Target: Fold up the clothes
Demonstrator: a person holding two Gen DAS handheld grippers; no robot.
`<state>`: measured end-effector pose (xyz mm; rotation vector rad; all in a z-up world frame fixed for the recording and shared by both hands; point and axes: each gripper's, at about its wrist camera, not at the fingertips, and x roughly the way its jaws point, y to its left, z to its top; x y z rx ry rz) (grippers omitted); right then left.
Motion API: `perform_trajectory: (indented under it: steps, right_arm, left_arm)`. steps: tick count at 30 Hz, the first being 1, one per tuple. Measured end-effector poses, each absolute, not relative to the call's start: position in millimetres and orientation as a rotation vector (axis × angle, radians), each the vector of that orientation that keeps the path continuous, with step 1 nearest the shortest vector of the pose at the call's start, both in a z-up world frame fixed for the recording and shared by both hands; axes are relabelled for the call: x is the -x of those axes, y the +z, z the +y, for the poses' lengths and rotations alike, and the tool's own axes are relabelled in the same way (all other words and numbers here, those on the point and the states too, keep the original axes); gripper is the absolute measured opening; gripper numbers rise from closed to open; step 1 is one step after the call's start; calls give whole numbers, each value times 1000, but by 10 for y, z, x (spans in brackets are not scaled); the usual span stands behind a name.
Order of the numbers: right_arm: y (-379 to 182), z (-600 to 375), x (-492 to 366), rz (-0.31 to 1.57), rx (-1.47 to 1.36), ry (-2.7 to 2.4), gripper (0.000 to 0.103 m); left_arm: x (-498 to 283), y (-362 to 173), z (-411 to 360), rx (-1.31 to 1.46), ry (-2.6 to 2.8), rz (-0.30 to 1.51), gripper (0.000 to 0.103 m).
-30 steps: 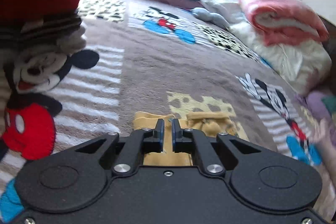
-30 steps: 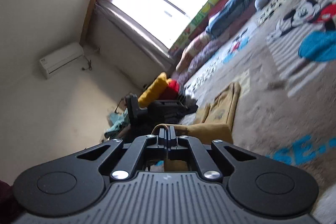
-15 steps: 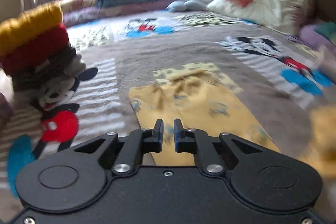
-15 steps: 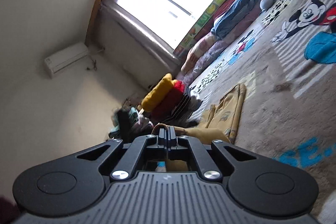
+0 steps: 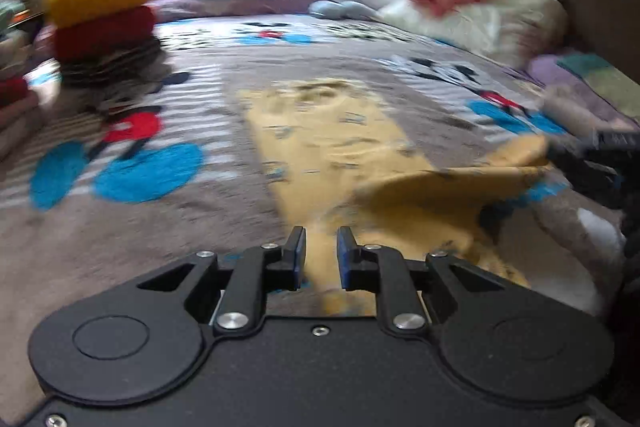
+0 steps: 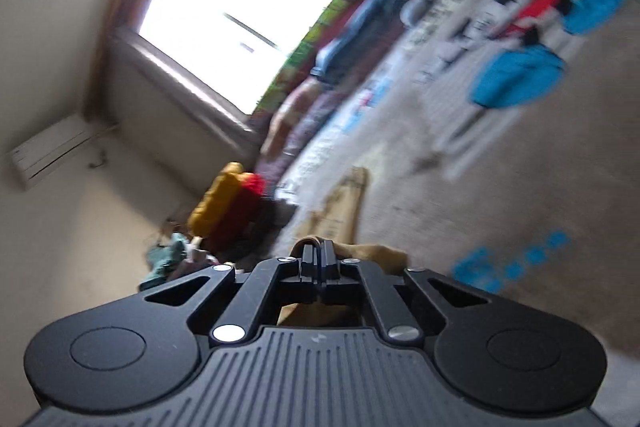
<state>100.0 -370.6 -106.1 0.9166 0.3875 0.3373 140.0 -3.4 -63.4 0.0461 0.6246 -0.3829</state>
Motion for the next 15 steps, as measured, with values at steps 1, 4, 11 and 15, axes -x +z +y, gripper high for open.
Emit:
perform_trajectory:
  steps: [1,4,11,15]
  right_arm:
    - [-1078,-3705,-994,406,-914,316,7]
    - [-1096,-3664,-975,433,-896,289,20]
    - [-987,-3557,-891,413,-797,212,34]
    - [-1053,-3621,-779,427,-817,126,34]
  left_arm:
    - [-1393,-628,49,-14,-361,625,15]
    - [-1272,-622,247,107,-349,639,15]
    - [-1072,-848,-32,50,-443,668,15]
    - [-969,-760,-74,-25,-456,630,17]
